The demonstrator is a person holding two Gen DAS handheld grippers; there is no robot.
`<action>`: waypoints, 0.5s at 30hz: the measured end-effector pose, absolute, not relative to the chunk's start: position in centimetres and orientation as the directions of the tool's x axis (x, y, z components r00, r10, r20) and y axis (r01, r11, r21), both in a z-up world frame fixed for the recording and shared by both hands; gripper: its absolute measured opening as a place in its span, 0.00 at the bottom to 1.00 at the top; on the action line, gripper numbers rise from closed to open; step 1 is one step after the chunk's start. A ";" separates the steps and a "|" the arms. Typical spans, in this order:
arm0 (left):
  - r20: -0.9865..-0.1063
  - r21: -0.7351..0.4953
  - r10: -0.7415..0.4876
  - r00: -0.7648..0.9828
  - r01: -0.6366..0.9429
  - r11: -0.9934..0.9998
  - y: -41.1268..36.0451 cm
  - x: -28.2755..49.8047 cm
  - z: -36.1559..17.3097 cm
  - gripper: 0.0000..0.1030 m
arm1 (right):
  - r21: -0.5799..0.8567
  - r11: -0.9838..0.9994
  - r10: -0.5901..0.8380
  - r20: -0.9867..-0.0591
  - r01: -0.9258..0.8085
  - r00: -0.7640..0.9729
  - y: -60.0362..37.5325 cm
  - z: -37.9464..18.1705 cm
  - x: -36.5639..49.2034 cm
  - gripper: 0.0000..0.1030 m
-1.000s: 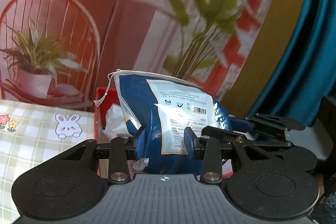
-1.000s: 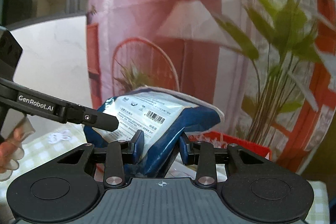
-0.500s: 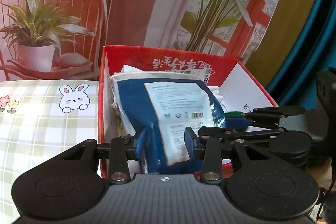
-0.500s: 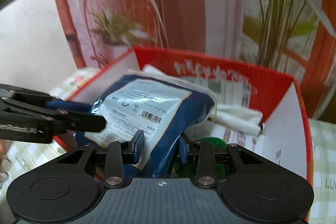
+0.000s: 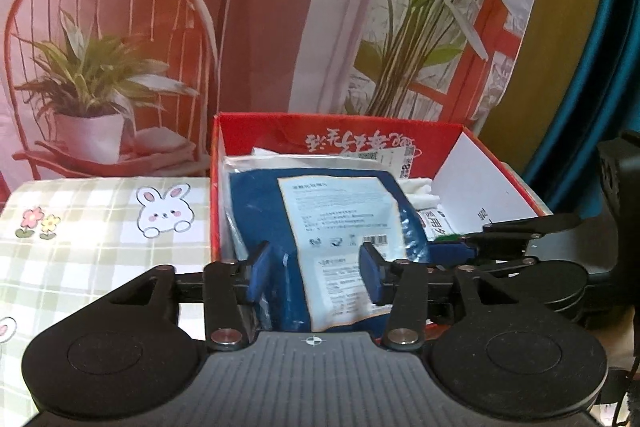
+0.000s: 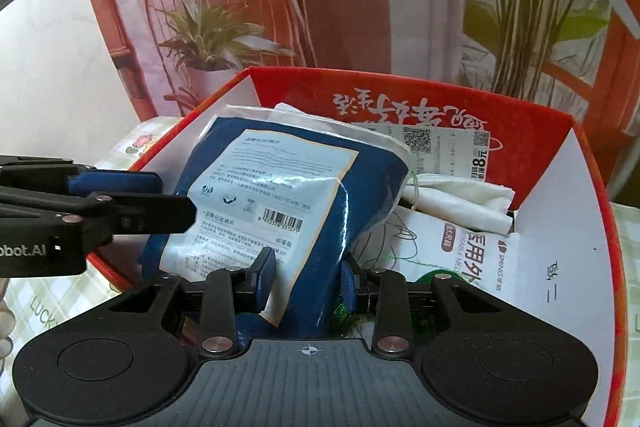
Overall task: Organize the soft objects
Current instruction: 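Lower the blue packet into the red box and open both grippers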
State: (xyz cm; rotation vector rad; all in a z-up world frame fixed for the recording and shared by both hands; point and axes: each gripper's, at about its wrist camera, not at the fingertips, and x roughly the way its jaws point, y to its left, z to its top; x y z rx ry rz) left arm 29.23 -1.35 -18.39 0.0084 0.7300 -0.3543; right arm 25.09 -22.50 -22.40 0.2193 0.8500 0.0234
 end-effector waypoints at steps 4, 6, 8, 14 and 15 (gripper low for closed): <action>-0.640 -0.105 -0.298 0.709 0.304 0.947 -1.1 28.7 -17.7 0.61 | 0.151 0.986 0.065 -0.730 0.068 0.681 -22.4 -21.8 24.3 0.38; -0.635 -0.099 -0.290 0.716 0.296 0.950 -1.0 28.2 -17.3 0.70 | 0.130 0.990 0.050 -0.715 0.062 0.697 -22.2 -21.2 23.5 0.45; -0.628 -0.089 -0.282 0.725 0.293 0.952 -1.0 27.7 -17.0 0.74 | 0.109 0.992 0.033 -0.698 0.059 0.716 -22.1 -20.6 22.8 0.58; -0.609 -0.054 -0.256 0.751 0.282 0.958 -0.6 25.4 -16.0 0.91 | 0.045 0.997 -0.019 -0.654 0.064 0.757 -21.9 -18.6 20.5 0.90; -0.609 -0.053 -0.253 0.752 0.279 0.959 -0.5 25.1 -15.8 0.93 | 0.046 0.997 -0.022 -0.646 0.068 0.763 -22.0 -18.4 20.0 0.95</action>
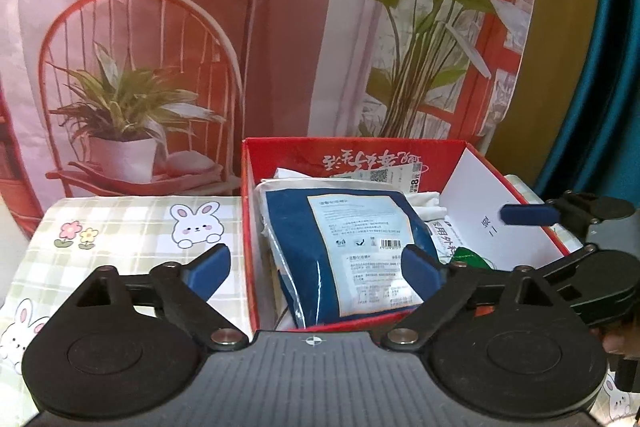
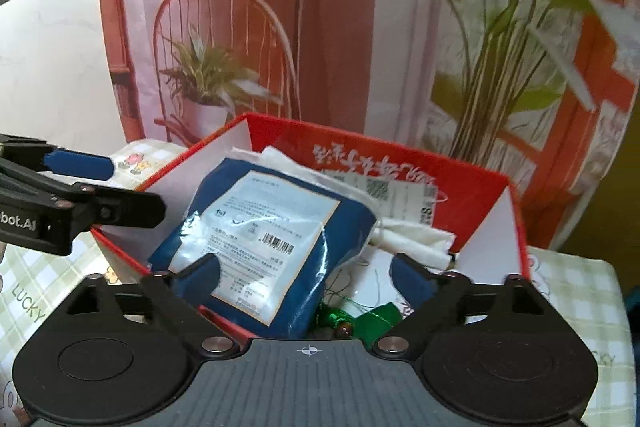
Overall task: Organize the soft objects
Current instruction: 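Lower the blue packet into the red box and open both grippers, then move both grippers to the black eye mask and close on it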
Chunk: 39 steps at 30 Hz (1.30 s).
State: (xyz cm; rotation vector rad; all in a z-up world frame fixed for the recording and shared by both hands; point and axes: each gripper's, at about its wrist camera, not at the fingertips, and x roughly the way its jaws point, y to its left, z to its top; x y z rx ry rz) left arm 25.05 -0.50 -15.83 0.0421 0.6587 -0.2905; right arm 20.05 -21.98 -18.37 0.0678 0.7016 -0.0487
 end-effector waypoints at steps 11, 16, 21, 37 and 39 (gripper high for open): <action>-0.610 -0.044 -0.244 0.754 0.275 0.960 0.2 21.4 -15.1 0.97 | 0.078 0.990 -0.048 -0.583 0.114 0.811 -21.8 -16.5 16.0 1.00; -0.622 -0.051 -0.256 0.740 0.287 0.956 0.6 19.4 -15.4 0.97 | 0.090 0.988 -0.052 -0.557 0.122 0.829 -21.4 -16.0 13.9 1.00; -0.635 -0.055 -0.260 0.728 0.293 0.955 0.9 17.1 -16.4 0.97 | 0.141 0.982 -0.028 -0.545 0.125 0.838 -21.3 -16.0 11.6 1.00; -0.733 -0.134 -0.275 0.622 0.263 0.955 3.1 11.7 -20.8 0.97 | 0.169 0.978 0.013 -0.623 0.119 0.782 -19.2 -19.2 4.6 1.00; -0.749 -0.148 -0.279 0.601 0.259 0.955 3.1 11.4 -21.6 0.97 | 0.177 0.978 0.030 -0.645 0.111 0.763 -18.9 -19.9 4.1 1.00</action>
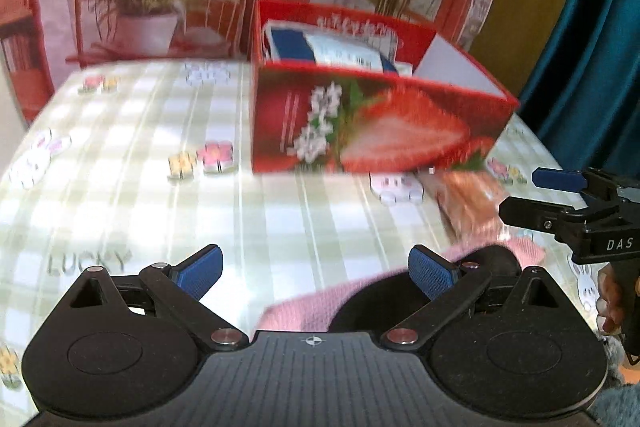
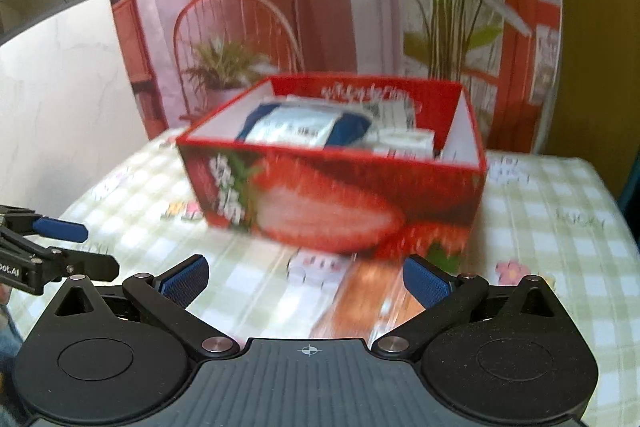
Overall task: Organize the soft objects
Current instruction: 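Move both grippers to the black eye mask and close on it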
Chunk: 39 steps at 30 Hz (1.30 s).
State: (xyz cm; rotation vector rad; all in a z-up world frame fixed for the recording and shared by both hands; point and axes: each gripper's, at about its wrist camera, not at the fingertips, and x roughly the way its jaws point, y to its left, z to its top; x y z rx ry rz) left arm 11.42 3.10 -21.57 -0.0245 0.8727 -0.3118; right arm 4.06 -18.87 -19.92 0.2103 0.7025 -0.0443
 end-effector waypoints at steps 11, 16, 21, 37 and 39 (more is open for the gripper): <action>-0.776 -0.216 -0.355 0.521 0.310 0.926 2.3 10.1 -23.8 0.78 | 0.192 0.969 0.054 -0.779 0.155 0.625 -18.1 -24.1 1.8 0.99; -0.815 -0.227 -0.349 0.463 0.299 0.927 2.0 10.7 -25.8 0.49 | 0.195 0.963 0.058 -0.823 0.186 0.565 -18.3 -25.8 1.5 0.93; -0.834 -0.245 -0.353 0.425 0.288 0.926 2.3 11.5 -27.5 0.28 | 0.178 0.968 0.060 -0.849 0.177 0.524 -18.3 -27.0 2.2 0.75; -0.831 -0.224 -0.327 0.451 0.268 0.937 1.8 14.8 -28.2 0.28 | 0.165 0.973 0.049 -0.833 0.162 0.552 -18.6 -27.4 3.8 0.76; -0.823 -0.211 -0.317 0.471 0.264 0.941 1.7 15.7 -28.2 0.28 | 0.165 0.972 0.045 -0.826 0.166 0.562 -18.8 -27.5 4.4 0.76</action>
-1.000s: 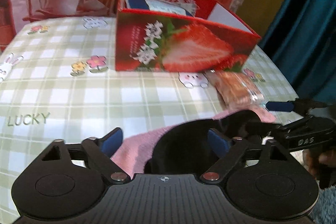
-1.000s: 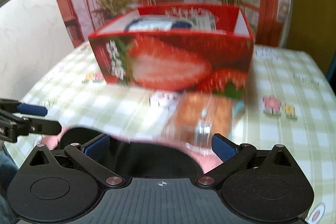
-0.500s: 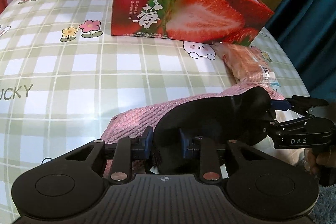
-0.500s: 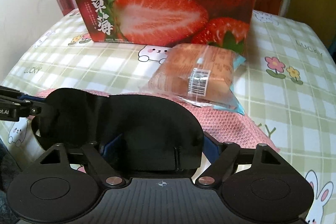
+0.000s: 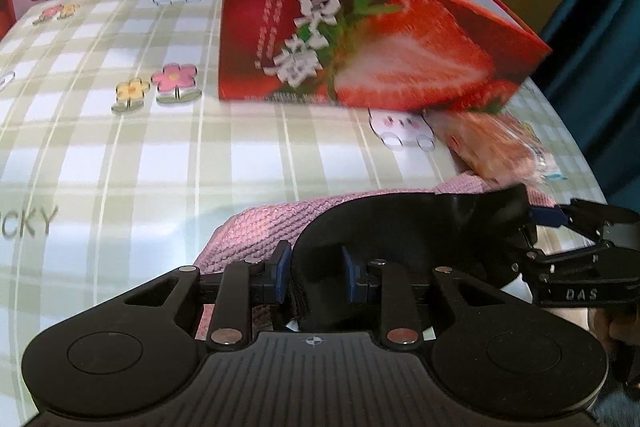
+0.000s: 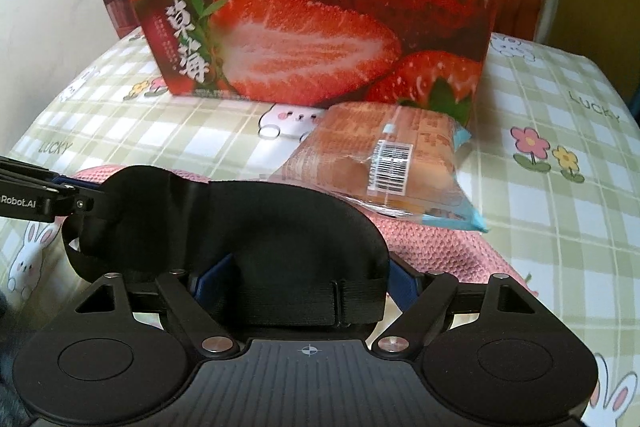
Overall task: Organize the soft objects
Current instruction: 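Move both grippers to the black eye mask and close on it, then lift the black eye mask with both grippers and carry it over the box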
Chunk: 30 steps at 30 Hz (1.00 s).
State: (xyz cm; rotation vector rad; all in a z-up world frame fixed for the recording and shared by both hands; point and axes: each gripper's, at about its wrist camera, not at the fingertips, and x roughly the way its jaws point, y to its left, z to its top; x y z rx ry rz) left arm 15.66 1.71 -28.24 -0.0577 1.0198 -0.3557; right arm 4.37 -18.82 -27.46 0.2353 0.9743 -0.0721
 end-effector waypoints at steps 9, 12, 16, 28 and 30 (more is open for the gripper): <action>-0.782 -0.220 -0.324 0.532 0.252 0.943 2.1 15.4 -28.9 0.33 | 0.179 0.968 0.039 -0.804 0.178 0.593 -19.5 -27.5 4.4 0.71; -0.774 -0.239 -0.336 0.536 0.243 0.940 2.6 15.3 -29.1 0.33 | 0.216 0.955 0.046 -0.789 0.206 0.613 -20.2 -27.1 3.3 0.67; -0.771 -0.223 -0.327 0.546 0.249 0.943 2.3 15.0 -29.1 0.33 | 0.242 0.948 0.062 -0.774 0.205 0.630 -20.5 -26.7 2.5 0.54; -0.765 -0.245 -0.340 0.547 0.241 0.939 3.0 14.7 -29.1 0.33 | 0.247 0.956 0.082 -0.746 0.160 0.660 -20.0 -24.8 1.8 0.19; -0.765 -0.242 -0.338 0.548 0.242 0.940 2.9 14.7 -29.1 0.33 | 0.260 0.955 0.103 -0.743 0.143 0.661 -19.7 -24.8 1.8 0.20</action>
